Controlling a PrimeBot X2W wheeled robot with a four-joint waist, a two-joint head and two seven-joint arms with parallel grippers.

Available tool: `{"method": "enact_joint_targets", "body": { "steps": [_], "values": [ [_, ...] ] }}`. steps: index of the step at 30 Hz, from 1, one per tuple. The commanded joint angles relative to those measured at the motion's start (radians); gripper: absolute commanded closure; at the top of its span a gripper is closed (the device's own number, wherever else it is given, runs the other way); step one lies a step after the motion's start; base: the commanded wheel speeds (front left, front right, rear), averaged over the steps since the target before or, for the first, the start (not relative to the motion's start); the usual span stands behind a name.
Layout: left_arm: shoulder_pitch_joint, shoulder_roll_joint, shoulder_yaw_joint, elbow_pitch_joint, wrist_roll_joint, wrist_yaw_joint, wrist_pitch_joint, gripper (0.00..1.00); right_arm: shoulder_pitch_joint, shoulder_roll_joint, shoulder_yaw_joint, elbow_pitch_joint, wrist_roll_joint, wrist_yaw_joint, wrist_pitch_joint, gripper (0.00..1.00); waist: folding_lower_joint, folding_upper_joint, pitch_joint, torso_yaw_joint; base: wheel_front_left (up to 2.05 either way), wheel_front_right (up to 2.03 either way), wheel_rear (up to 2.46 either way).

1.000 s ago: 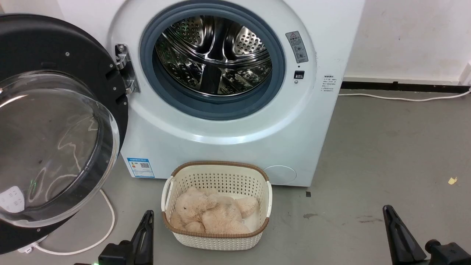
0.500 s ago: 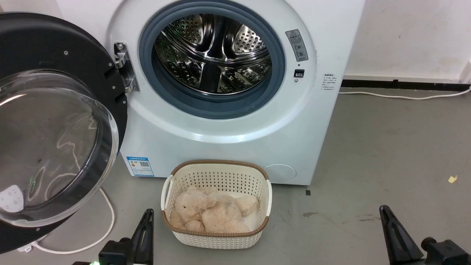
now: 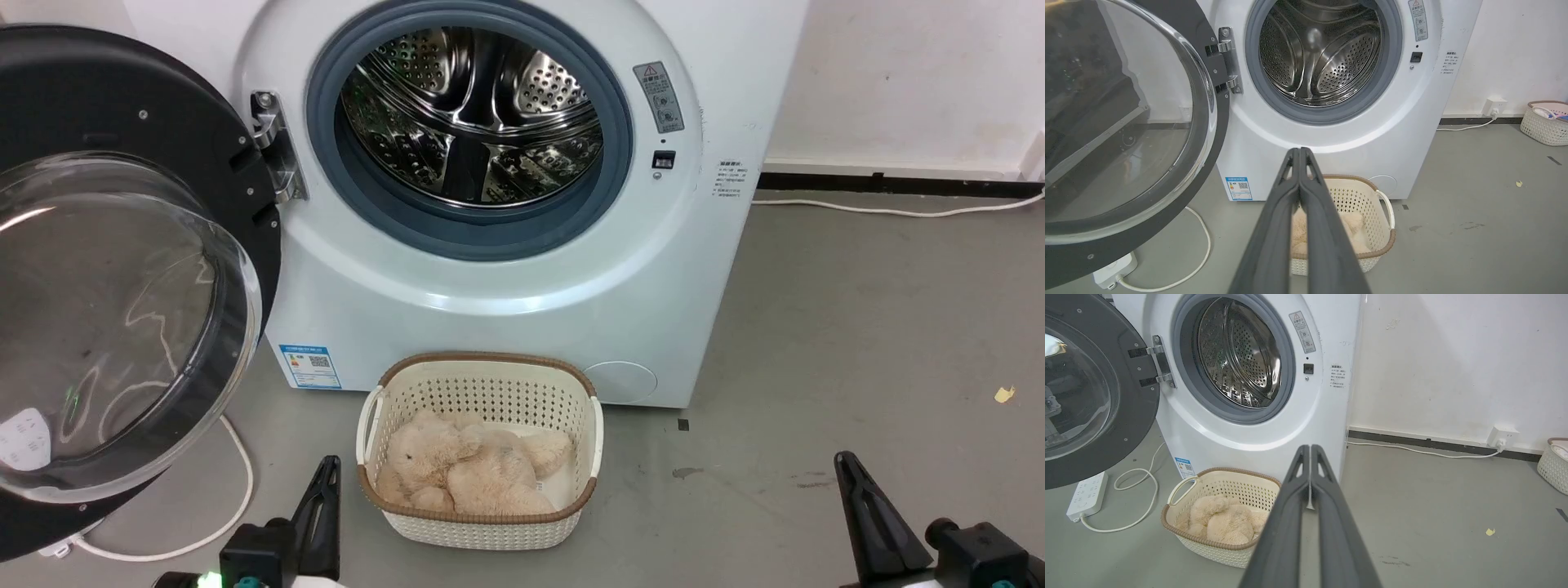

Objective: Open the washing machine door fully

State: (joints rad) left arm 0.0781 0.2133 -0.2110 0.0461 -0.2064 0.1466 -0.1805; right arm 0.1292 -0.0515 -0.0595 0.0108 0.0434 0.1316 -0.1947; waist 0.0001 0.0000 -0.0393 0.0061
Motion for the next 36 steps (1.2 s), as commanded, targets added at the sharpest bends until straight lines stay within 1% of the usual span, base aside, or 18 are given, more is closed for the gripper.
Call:
{"method": "enact_joint_targets", "body": {
  "steps": [1, 36],
  "values": [
    [-0.016, -0.008, 0.01, -0.005, 0.012, -0.007, 0.008, 1.0, -0.023, 0.0, 0.003, -0.002, -0.004, 0.0, 0.007, 1.0, -0.0001, 0.0, 0.001, 0.0, 0.0, 0.0, 0.0],
    [-0.041, -0.069, 0.089, -0.021, 0.088, -0.062, 0.076, 1.0, -0.064, 0.001, 0.025, -0.006, -0.019, -0.001, 0.081, 1.0, -0.0001, 0.0, 0.016, -0.002, 0.0, 0.0, 0.0]
  ]
}}
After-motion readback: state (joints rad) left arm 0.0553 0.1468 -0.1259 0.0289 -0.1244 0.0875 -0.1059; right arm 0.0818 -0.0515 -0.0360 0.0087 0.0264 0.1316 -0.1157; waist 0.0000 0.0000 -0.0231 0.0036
